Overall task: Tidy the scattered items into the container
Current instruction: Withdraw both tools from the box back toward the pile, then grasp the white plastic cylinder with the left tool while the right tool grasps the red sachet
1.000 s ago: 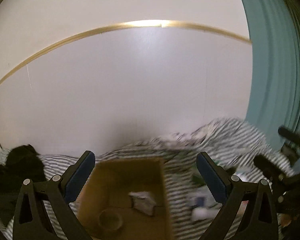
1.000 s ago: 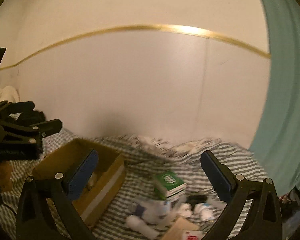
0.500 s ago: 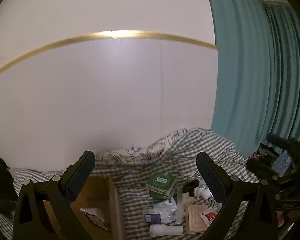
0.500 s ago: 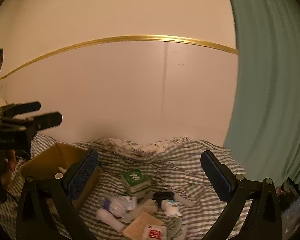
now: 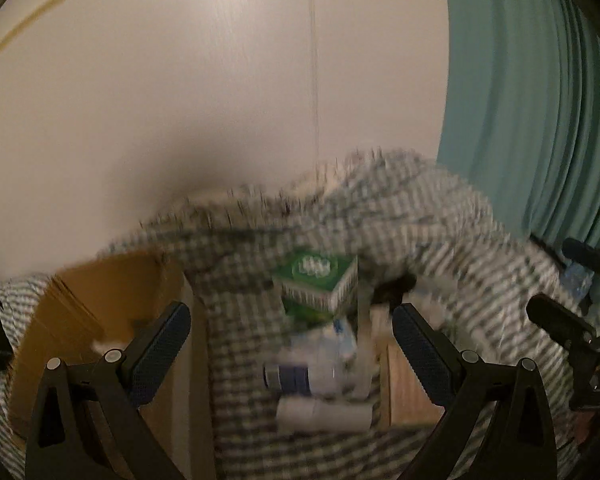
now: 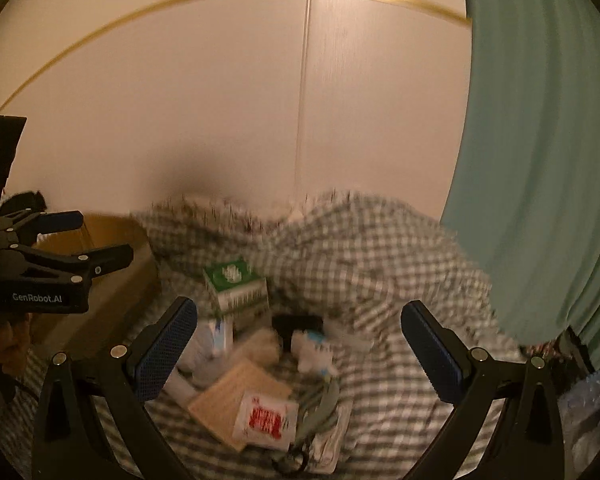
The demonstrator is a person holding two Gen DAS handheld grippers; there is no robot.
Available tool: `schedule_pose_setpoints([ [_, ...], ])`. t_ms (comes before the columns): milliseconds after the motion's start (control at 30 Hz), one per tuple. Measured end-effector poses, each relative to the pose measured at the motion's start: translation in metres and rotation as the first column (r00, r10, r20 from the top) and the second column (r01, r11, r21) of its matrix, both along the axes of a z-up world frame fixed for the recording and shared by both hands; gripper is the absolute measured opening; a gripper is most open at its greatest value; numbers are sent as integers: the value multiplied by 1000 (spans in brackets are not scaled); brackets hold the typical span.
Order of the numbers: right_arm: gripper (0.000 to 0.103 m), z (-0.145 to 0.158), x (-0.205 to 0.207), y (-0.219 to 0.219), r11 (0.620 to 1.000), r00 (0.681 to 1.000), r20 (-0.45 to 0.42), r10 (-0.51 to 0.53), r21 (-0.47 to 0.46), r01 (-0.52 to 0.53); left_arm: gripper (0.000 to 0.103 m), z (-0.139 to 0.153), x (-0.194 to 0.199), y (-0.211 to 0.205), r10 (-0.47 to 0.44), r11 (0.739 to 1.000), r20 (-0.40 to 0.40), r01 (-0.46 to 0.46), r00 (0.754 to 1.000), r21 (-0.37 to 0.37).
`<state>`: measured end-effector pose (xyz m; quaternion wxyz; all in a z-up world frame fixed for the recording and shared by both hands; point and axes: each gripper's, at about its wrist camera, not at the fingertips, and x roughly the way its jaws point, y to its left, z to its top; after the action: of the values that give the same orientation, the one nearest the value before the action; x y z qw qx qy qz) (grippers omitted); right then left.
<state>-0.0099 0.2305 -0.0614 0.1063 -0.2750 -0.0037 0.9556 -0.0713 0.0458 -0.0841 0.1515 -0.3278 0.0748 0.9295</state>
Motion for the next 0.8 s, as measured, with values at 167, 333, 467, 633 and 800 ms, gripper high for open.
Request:
schedule_pose_setpoints([
  [167,102,-49,-1,-1,999,992,127,28,-36,-23,103,-49,1,6,-27,997,113,35,993,-67],
  [333,100,-86,0,-3,998,973,225,55,-46,-45,103,-89,1,12,-46,992,215,70,976,-107],
  [467,96,-105,-3,-4,998,960,271,68,-25,-64,103,-118,-3,11,-35,988,288,77,957,-136],
  [633,96,-115,-8,7,997,951,302,62,-64,-45,103,-136,-12,8,-26,991,343,69,939,-113],
  [800,96,-127,-16,14,991,940,333,76,-131,-34,103,-140,-12,14,-66,991,368,103,927,-83],
])
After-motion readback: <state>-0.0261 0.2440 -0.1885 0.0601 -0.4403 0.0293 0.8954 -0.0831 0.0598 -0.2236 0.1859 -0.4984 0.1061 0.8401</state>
